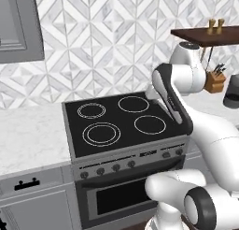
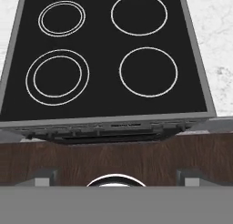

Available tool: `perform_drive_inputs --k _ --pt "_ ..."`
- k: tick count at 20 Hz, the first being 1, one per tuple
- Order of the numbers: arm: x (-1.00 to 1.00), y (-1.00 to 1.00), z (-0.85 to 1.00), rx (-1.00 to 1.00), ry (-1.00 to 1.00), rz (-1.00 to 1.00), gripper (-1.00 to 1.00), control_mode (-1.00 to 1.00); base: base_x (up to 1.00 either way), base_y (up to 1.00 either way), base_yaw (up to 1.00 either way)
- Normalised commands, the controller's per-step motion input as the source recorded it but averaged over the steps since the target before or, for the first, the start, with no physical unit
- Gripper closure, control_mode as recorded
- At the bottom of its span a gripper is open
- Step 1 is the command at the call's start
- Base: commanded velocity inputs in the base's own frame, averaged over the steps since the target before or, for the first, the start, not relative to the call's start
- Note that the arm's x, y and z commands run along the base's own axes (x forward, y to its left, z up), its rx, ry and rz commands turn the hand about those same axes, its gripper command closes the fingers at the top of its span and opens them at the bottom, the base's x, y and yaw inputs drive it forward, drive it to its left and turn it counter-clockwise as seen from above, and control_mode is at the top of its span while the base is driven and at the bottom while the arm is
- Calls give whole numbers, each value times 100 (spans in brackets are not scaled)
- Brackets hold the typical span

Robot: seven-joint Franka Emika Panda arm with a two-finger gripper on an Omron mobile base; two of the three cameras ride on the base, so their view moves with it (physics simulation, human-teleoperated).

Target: Navigate to the range hood.

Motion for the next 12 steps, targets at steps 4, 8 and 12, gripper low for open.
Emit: perform_drive_inputs --k 4,8,12 --pt "0 0 0 0 0 0 -100 100 57 69 0" --pt "0 0 0 0 0 0 -100 100 62 62 0" --pt "0 0 0 0 0 0 -100 100 92 33 4"
